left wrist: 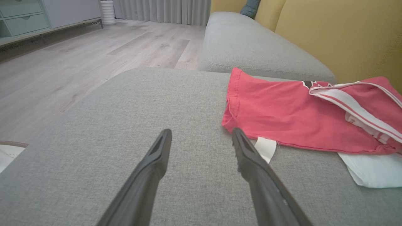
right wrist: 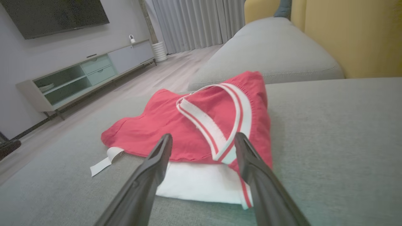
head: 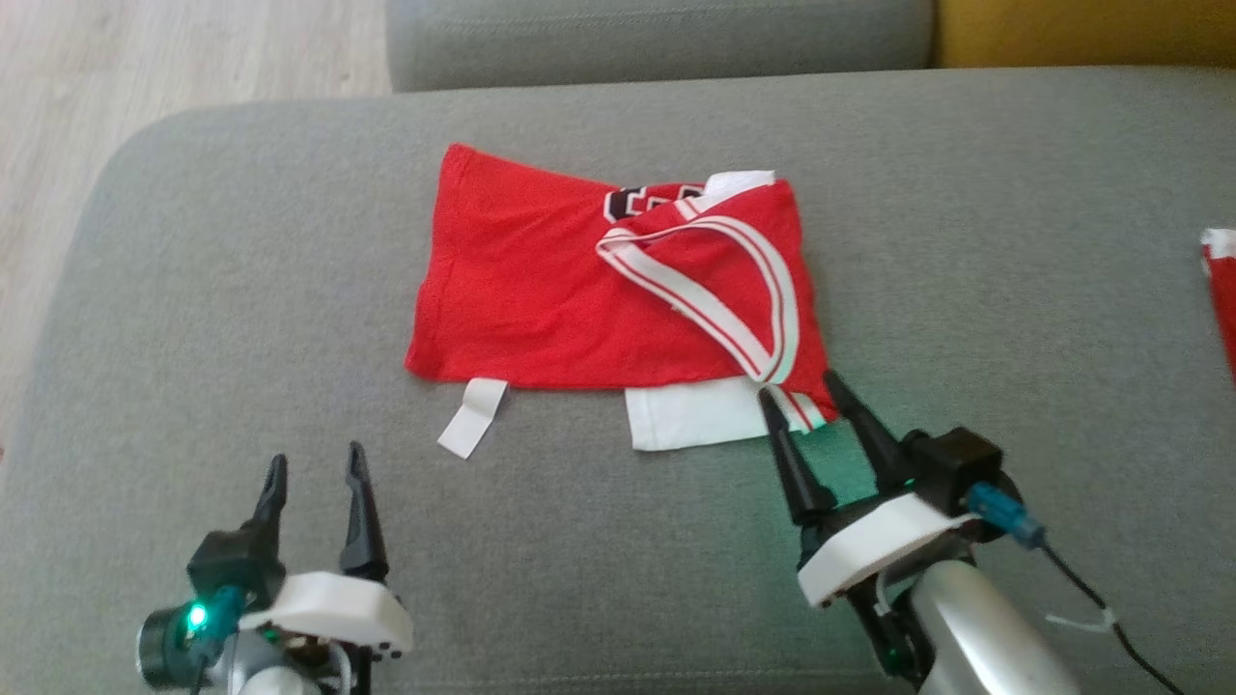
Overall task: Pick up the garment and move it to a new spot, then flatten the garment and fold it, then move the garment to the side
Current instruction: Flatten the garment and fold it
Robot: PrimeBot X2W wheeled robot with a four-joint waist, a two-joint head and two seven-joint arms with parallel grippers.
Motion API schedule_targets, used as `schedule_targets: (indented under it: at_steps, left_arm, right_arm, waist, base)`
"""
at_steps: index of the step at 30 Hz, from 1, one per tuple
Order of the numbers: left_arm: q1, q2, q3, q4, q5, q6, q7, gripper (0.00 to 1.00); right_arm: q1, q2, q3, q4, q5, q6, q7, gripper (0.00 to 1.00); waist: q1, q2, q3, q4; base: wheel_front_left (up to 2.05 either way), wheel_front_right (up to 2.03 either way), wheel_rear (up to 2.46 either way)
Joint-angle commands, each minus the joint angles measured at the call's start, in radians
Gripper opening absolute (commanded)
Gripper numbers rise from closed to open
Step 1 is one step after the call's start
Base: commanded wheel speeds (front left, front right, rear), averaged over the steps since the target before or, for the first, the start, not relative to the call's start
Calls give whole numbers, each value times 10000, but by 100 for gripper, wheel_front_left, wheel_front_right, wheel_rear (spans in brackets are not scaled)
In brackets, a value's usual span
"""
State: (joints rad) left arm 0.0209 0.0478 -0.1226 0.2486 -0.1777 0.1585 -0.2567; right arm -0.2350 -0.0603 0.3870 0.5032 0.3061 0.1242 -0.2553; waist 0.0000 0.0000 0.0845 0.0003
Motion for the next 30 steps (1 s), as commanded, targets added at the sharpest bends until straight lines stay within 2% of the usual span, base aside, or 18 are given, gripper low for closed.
schedule_targets:
  at_steps: [1,15,22,30]
  left_arm:
    - [-500,27,228,-315,-51,55,-51,100]
    - [-826,25,-426,-113,-230,49,-51,100]
    - [-844,25,-531,-78,-289,59,-51,100]
    - [-845,24,-552,-110,-339,117,-51,100]
  right_arm:
    - [-408,101,313,-164,-52,65,-64,100]
    - [-1372,101,1961,1525,187,65,-64,100]
    - [-1463,101,1827,2035,334,65,-65,100]
    - [-1442,101,1608,2221,170,65,-65,100]
  waist:
    - [0,0,160,174]
    - [0,0,696,1066]
    - [0,0,738,1256]
    - [0,0,778,1161]
  base:
    - [0,0,0]
    - [0,0,0]
    - [0,0,0]
    - [0,0,0]
